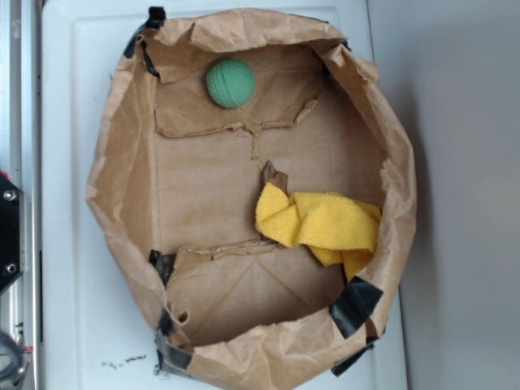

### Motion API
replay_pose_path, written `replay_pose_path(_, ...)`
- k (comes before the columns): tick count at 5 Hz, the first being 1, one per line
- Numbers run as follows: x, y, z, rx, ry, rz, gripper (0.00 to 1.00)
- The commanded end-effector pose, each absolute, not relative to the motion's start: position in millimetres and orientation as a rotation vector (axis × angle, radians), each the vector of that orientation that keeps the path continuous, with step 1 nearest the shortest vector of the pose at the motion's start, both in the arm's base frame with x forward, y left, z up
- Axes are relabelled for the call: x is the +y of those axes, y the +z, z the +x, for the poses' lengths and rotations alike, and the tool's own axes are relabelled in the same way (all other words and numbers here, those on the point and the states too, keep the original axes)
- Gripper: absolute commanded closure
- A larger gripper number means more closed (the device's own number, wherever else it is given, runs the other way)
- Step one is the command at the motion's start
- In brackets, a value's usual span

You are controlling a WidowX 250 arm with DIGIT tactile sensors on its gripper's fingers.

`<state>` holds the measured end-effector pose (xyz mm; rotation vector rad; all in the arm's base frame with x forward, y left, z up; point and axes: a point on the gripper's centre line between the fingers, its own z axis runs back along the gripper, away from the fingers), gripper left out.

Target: Grab the yellow cloth.

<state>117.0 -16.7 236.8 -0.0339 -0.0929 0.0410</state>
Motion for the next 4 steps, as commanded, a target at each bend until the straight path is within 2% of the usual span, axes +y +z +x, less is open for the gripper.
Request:
replay_pose_path(1, -16.7, 236.8, 117.0, -0.093, 0.041, -0.034, 0.0)
replay_pose_path(2, -16.1, 235.9, 118.6, -0.117, -0.006, -0.073, 0.0)
replay_pose_path(3, -15.0, 235.1, 120.1, -0.148, -0.013, -0.043, 0.0)
replay_pose_path(4, -15.0, 235.1, 120.1, -0.148, -0.013, -0.043, 0.0)
